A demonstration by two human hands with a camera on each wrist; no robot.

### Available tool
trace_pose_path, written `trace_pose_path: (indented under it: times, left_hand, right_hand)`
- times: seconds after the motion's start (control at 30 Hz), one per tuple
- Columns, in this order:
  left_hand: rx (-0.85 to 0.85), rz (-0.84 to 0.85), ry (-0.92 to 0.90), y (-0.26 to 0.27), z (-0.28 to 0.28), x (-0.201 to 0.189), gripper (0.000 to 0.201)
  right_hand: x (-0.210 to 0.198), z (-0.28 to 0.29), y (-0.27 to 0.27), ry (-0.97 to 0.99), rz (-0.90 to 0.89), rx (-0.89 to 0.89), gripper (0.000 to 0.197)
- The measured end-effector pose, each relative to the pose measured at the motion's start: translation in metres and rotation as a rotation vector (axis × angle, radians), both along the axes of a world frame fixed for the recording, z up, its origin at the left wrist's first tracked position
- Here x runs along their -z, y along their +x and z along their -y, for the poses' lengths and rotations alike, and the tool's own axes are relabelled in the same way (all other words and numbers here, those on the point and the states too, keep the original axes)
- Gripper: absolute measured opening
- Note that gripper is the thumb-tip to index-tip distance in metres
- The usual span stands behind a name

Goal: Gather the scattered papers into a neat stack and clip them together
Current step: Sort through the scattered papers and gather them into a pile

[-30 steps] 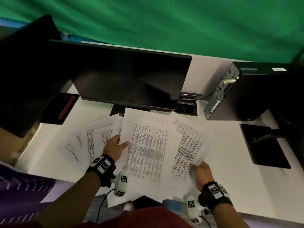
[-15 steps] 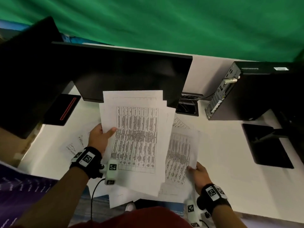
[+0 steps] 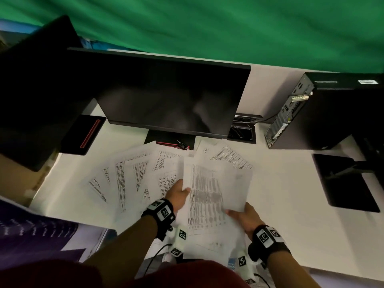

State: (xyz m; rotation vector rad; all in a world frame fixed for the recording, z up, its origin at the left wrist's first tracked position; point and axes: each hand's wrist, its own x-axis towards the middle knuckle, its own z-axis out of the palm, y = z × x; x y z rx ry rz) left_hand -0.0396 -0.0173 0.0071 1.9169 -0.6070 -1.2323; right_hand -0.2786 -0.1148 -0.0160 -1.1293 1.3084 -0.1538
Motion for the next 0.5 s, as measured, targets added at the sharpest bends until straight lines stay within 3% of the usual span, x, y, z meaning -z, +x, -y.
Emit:
trace_pose_path:
  times: [0.13,0.2,0.3,0.4,0.5]
  left_hand:
    - [0.062,0.134,0.030,0.013,-0.008,0.004,0.036]
    - [-0.001,0.345,0.115,0.030,-0.018,0.010,0.039]
    - [-0.182,0.603,0.368,0.065,-0.037,0.012,0.059]
    - [-0.206,0.437,0.448,0.091,-0.048,0.012,0.091]
    - [-0.134,0.269,0.365,0.091,-0.048,0.010,0.083]
  right_hand:
    - [0.011,-0.001,-0.016,-0.111,-0.171,0.003,0.032]
    - [0.016,-0.002,-0.022,-0.077,-0.123,0.068,0.029]
    - [0.024,-0.002,-0.022,-0.008,-0.039,0.156,0.045]
    - [0.028,-0.001,-0.018,-0.021,-0.044,0.137,0.037]
    - [0.039,0.002,-0.017,-0.050,-0.113,0.103,0.034]
